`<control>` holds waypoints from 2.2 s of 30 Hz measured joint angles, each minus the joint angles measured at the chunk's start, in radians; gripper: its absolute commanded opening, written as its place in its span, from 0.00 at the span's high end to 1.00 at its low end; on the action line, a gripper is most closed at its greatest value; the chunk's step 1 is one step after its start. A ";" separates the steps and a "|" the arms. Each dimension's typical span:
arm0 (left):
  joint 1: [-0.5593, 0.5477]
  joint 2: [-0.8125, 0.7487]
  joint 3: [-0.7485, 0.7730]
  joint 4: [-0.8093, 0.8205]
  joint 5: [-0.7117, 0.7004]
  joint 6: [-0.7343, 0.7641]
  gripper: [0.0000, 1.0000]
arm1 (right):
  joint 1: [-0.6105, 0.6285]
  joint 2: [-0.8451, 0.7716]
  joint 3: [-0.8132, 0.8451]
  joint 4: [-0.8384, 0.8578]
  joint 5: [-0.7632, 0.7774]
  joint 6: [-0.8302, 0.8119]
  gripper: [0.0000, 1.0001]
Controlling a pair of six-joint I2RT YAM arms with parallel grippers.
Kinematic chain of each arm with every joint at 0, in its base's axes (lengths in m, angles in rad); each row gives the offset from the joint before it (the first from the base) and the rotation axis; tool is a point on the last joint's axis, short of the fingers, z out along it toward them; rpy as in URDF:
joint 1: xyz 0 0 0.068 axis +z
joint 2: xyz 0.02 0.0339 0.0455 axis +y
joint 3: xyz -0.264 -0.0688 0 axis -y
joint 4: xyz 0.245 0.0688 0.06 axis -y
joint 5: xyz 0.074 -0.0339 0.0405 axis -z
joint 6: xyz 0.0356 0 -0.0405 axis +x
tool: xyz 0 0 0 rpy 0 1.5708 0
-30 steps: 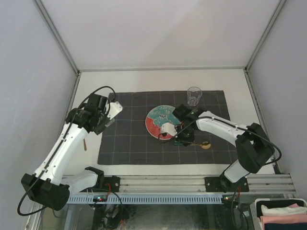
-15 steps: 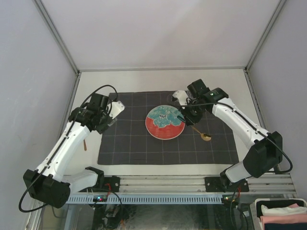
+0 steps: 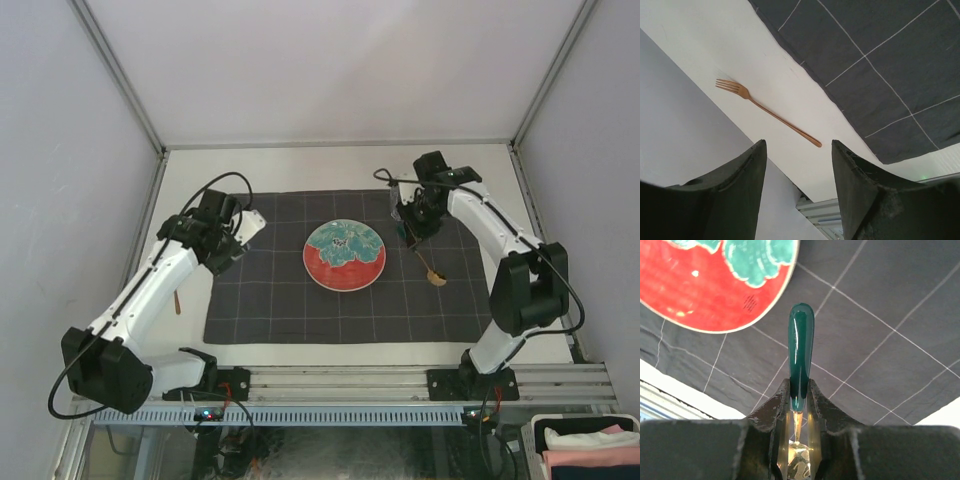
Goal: Set the dinner table for one person
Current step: Place the spoon on the napkin.
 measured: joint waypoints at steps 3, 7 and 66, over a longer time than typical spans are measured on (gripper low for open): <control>0.000 0.018 0.000 0.002 0.000 -0.007 0.41 | -0.053 0.044 0.042 -0.008 -0.005 0.023 1.00; 0.000 0.048 0.000 0.005 0.001 -0.015 0.42 | -0.111 0.117 0.150 -0.051 -0.015 0.031 1.00; -0.016 0.276 0.285 -0.064 -0.147 0.066 0.47 | -0.034 0.472 0.236 -0.461 0.124 -1.844 1.00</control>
